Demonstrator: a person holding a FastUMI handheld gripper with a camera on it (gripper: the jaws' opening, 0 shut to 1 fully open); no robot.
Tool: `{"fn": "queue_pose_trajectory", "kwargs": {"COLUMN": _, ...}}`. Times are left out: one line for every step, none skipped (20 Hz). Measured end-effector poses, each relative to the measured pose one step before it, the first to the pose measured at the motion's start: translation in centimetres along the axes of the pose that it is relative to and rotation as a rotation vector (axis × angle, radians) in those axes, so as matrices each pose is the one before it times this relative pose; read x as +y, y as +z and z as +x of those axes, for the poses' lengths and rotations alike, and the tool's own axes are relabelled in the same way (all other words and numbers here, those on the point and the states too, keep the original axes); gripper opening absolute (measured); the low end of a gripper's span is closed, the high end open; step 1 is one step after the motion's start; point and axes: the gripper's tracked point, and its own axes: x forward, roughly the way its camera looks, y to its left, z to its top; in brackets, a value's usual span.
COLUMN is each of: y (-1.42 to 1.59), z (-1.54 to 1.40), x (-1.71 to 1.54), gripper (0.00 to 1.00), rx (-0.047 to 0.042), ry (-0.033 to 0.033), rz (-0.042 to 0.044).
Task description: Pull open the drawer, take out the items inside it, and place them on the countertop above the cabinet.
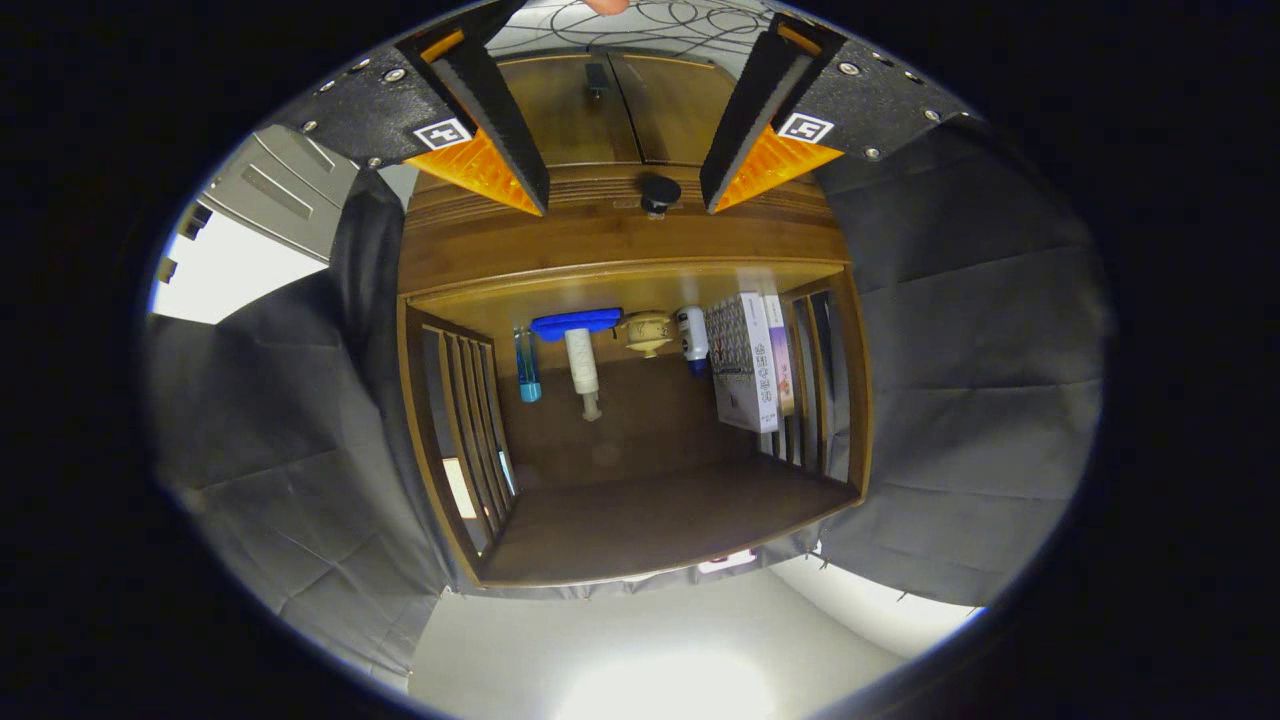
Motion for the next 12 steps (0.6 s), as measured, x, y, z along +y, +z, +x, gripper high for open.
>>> {"fn": "queue_pose_trajectory", "kwargs": {"y": 0.236, "z": 0.486, "x": 0.223, "gripper": 0.95, "rx": -0.00520, "ry": 0.00123, "rz": -0.00008}}
{"fn": "queue_pose_trajectory", "kwargs": {"y": 0.305, "z": 0.482, "x": 0.256, "gripper": 0.95, "rx": -0.00414, "ry": 0.00297, "rz": -0.00163}}
{"fn": "queue_pose_trajectory", "kwargs": {"y": 0.288, "z": 0.414, "x": 0.248, "gripper": 0.95, "rx": -0.00516, "ry": 0.00164, "rz": -0.00219}}
{"fn": "queue_pose_trajectory", "kwargs": {"y": 0.275, "z": 0.370, "x": 0.256, "gripper": 0.95, "rx": -0.00597, "ry": 0.00369, "rz": -0.00419}}
{"fn": "queue_pose_trajectory", "kwargs": {"y": 0.228, "z": 0.412, "x": 0.262, "gripper": 0.95, "rx": -0.00543, "ry": 0.00430, "rz": -0.00465}}
{"fn": "queue_pose_trajectory", "kwargs": {"y": 0.160, "z": 0.391, "x": 0.264, "gripper": 0.95, "rx": -0.00631, "ry": 0.00478, "rz": -0.00558}}
{"fn": "queue_pose_trajectory", "kwargs": {"y": 0.039, "z": 0.529, "x": 0.252, "gripper": 0.95, "rx": -0.00207, "ry": 0.00250, "rz": -0.00448}}
{"fn": "queue_pose_trajectory", "kwargs": {"y": -0.034, "z": 0.458, "x": 0.286, "gripper": 0.95, "rx": -0.00022, "ry": 0.00532, "rz": -0.00309}}
{"fn": "queue_pose_trajectory", "kwargs": {"y": -0.088, "z": 0.561, "x": 0.281, "gripper": 0.95, "rx": 0.00555, "ry": 0.00564, "rz": -0.00301}}
{"fn": "queue_pose_trajectory", "kwargs": {"y": -0.353, "z": 0.580, "x": 0.038, "gripper": 0.95, "rx": 0.01007, "ry": -0.00330, "rz": -0.00550}}
{"fn": "queue_pose_trajectory", "kwargs": {"y": -0.266, "z": 0.574, "x": 0.059, "gripper": 0.95, "rx": 0.00880, "ry": -0.00269, "rz": -0.00511}}
{"fn": "queue_pose_trajectory", "kwargs": {"y": -0.370, "z": 0.624, "x": 0.116, "gripper": 0.95, "rx": 0.01068, "ry": -0.00157, "rz": -0.00657}}
